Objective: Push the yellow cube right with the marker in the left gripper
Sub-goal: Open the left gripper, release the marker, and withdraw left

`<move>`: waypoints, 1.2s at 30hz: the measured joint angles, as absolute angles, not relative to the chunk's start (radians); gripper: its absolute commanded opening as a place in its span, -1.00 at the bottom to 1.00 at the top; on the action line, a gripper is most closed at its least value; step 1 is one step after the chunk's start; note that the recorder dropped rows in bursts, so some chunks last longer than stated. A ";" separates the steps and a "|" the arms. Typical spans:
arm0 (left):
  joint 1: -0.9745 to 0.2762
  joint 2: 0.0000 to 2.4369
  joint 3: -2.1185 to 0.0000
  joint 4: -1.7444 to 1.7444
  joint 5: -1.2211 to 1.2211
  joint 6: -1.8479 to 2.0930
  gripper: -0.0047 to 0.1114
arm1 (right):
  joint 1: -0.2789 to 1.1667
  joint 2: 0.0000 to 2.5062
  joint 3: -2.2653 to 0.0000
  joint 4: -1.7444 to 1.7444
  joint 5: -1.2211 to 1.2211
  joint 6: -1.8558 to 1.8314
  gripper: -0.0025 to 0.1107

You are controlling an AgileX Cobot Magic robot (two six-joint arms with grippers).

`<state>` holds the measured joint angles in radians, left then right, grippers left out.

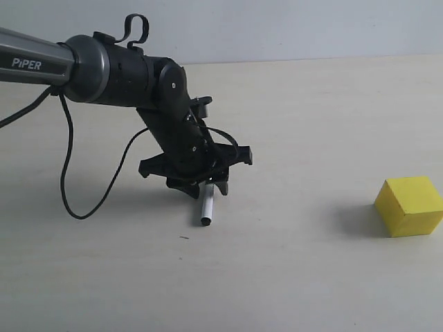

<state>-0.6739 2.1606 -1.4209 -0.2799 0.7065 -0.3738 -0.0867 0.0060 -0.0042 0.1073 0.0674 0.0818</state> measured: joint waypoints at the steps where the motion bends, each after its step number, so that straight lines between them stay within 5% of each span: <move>1: -0.674 2.161 -1.423 -0.280 0.707 -0.374 -0.04 | -0.087 0.006 -0.004 0.107 0.067 0.082 -0.96; 6: -0.661 2.141 -1.482 -0.280 0.806 -0.348 -0.15 | -0.087 0.006 -0.004 0.107 0.067 0.082 -0.96; 11: -0.633 2.048 -1.569 -0.268 0.910 -0.265 -0.90 | -0.087 0.006 -0.004 0.107 0.067 0.082 -0.96; 19: -0.629 1.844 -1.433 -0.205 0.757 -0.054 -0.92 | -0.087 0.006 -0.004 0.107 0.067 0.082 -0.96; 36: -0.720 1.323 -0.342 -0.207 -0.534 -0.057 -0.92 | -0.087 0.006 -0.004 0.107 0.067 0.082 -0.96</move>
